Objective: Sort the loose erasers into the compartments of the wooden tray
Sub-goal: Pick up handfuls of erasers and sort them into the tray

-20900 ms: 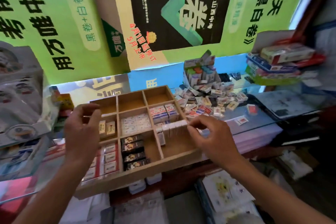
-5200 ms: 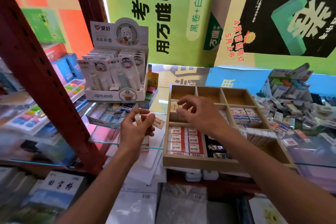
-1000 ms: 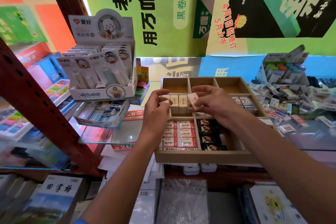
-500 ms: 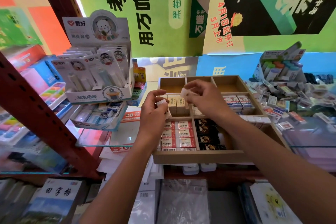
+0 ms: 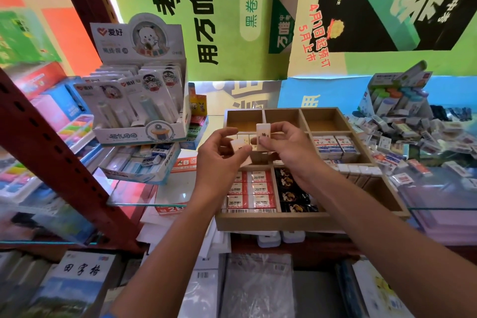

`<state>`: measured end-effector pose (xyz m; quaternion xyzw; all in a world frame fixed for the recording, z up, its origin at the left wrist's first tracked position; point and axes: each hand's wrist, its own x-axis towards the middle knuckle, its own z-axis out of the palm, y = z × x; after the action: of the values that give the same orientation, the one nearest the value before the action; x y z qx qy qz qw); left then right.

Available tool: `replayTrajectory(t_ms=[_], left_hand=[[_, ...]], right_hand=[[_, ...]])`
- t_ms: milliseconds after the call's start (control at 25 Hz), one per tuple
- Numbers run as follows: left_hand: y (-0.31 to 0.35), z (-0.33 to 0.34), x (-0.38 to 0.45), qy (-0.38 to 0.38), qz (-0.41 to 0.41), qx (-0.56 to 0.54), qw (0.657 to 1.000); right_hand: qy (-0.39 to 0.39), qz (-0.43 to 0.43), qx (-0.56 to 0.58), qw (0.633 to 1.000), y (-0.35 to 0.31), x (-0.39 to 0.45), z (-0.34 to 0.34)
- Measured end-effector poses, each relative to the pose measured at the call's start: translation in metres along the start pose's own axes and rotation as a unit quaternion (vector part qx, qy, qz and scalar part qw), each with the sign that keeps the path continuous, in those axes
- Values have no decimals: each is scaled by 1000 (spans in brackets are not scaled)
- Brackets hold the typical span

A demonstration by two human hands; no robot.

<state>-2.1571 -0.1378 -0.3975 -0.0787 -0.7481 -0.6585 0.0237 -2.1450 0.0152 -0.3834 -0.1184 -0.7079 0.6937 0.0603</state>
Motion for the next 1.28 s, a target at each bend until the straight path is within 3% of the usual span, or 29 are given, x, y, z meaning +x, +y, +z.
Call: replayTrajectory(t_ms=[240,320,400,480,560,720,840,960,1280], left_hand=[[-6,-8,5,55,-42,-66,995],[-8,-17,10,48,-31,-7,998],[-5,-26,17,-8,28,127,991],[4,-31,25,-77,103,303,944],[12,-32,35,-126,133,401,897],[21,-32,49,-195,152,436,865],[27,-37,54,-192,174,438,861],[32,-37,59,-225,193,491,819],[27,-31,56,-225,136,447,855]], right_hand=[[-3,-34,-53,998,5,-10,7],[-6,-34,-48,998,6,-10,8],[-3,-40,-44,998,7,-9,7],[1,-48,-52,997,9,-10,7],[5,-54,-62,997,10,-10,7],[9,-55,-38,998,10,-10,4],[3,-54,-19,998,10,-10,3],[-3,-61,-19,998,12,-10,4],[-11,-63,-4,998,14,-10,1]])
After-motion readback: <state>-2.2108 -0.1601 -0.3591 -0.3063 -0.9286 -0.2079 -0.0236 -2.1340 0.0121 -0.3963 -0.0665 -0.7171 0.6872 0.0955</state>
